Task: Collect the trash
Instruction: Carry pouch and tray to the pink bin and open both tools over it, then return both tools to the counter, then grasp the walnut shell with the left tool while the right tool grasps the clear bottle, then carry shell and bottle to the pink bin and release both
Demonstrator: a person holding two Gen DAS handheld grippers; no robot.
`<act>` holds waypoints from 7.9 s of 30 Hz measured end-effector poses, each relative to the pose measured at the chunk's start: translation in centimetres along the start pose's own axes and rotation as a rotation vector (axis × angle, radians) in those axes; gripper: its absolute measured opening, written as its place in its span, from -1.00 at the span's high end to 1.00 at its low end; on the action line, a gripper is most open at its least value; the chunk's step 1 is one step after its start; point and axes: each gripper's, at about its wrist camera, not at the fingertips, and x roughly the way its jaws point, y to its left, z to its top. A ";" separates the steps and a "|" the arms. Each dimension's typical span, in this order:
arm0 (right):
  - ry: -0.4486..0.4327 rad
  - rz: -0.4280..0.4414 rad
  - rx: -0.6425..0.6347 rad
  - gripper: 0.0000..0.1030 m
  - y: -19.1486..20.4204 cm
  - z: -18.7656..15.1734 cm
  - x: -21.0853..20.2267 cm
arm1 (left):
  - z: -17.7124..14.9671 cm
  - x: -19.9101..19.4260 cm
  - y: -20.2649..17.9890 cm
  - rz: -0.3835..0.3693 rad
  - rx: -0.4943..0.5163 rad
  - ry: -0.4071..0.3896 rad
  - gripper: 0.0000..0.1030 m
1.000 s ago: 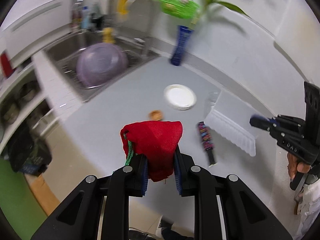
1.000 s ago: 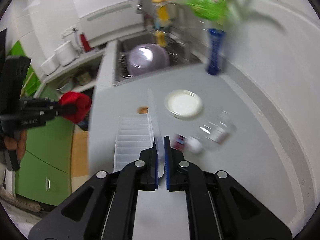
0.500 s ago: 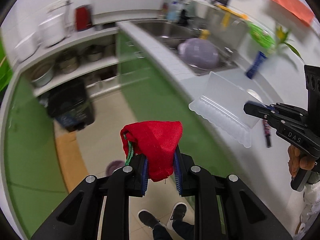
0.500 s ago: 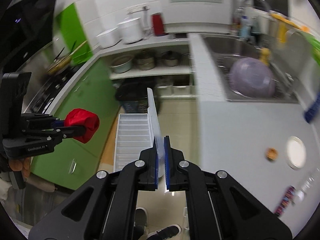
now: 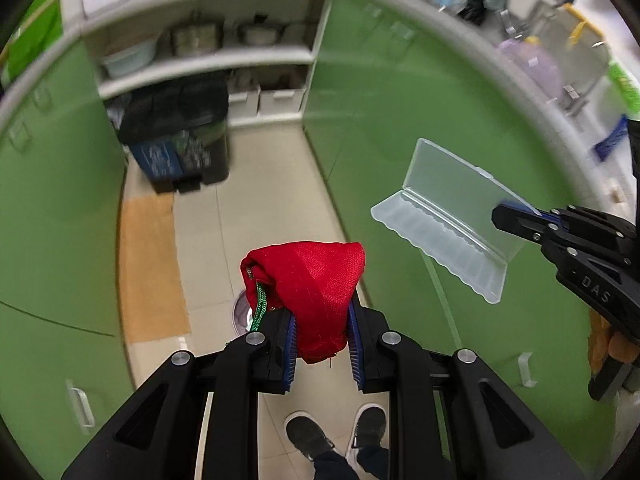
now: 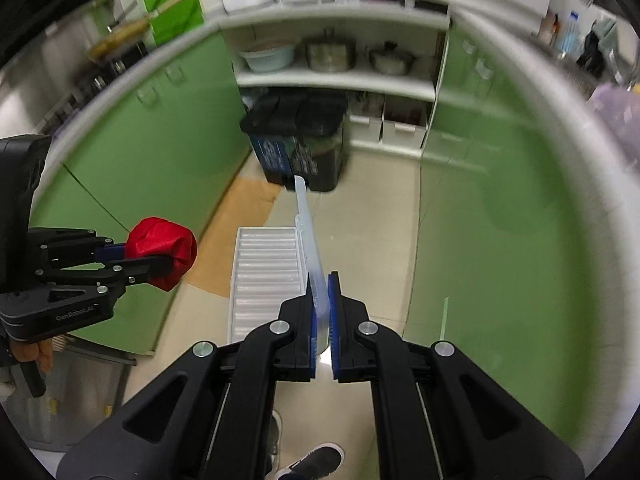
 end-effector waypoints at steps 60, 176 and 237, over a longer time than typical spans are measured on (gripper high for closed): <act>-0.087 -0.158 0.225 -0.94 -7.2 -1.9 -22.9 | 4.6 -16.8 -13.3 -0.050 0.093 -0.082 -0.90; -0.108 -0.394 0.544 -0.22 -27.9 -9.9 -36.9 | 10.8 -14.1 -39.5 -0.217 0.535 -0.036 0.36; 0.169 0.092 -0.119 -0.23 4.1 -6.2 21.3 | -5.1 14.0 11.7 0.088 -0.167 -0.040 -0.89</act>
